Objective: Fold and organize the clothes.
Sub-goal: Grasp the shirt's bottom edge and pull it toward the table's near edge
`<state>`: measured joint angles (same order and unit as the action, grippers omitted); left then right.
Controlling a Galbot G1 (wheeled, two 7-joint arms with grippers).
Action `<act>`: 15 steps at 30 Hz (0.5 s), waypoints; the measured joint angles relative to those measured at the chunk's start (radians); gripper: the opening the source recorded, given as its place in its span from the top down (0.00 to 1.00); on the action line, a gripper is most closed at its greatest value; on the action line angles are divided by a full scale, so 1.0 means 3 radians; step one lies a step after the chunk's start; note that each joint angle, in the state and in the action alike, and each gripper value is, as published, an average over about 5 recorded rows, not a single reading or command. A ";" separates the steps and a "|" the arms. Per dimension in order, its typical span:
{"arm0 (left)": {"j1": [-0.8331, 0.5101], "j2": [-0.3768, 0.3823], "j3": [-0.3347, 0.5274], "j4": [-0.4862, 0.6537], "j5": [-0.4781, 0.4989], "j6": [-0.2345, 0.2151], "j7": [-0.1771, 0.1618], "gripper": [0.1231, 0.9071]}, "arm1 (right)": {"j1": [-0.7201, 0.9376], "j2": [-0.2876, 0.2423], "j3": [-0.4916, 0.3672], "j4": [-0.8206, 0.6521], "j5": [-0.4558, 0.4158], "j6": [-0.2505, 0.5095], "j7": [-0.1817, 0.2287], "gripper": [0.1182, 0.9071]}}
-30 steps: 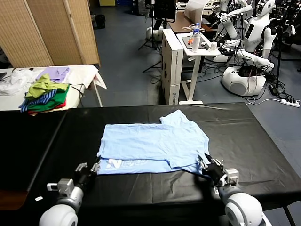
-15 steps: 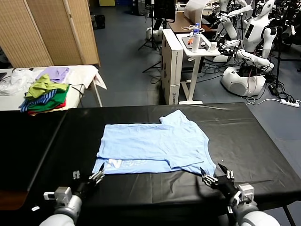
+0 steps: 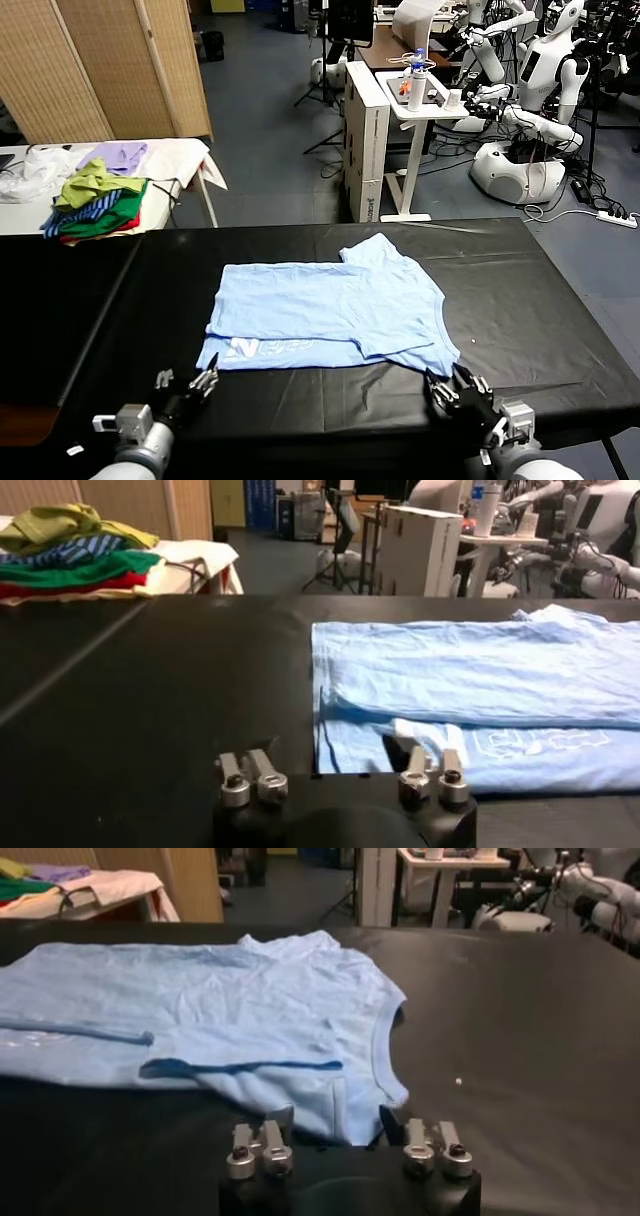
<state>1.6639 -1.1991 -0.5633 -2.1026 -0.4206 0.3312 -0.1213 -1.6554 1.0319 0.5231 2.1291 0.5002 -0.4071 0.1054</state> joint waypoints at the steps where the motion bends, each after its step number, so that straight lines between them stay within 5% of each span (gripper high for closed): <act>1: 0.0010 0.0000 0.0003 -0.0002 0.0001 0.0011 0.0010 0.55 | 0.0004 0.0000 -0.0007 -0.0006 0.0000 0.0000 0.0000 0.62; 6: 0.0029 0.0012 0.0010 0.0010 0.0011 0.0060 0.0019 0.87 | 0.0012 -0.0021 -0.0016 -0.0002 0.0015 -0.0004 0.0010 0.82; 9: 0.0036 0.0032 0.0008 0.0014 0.0010 0.0070 0.0017 0.94 | 0.0002 -0.0056 0.0004 0.0031 0.0047 -0.0026 0.0025 0.96; 15: 0.0091 0.0091 -0.0007 -0.0040 0.0096 0.0071 0.0018 0.97 | -0.0046 -0.0164 0.0091 0.0139 0.0224 -0.0184 0.0083 0.97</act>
<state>1.6911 -1.1717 -0.5653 -2.1147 -0.3920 0.3527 -0.1159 -1.6693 0.9828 0.5505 2.1708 0.5674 -0.4624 0.1303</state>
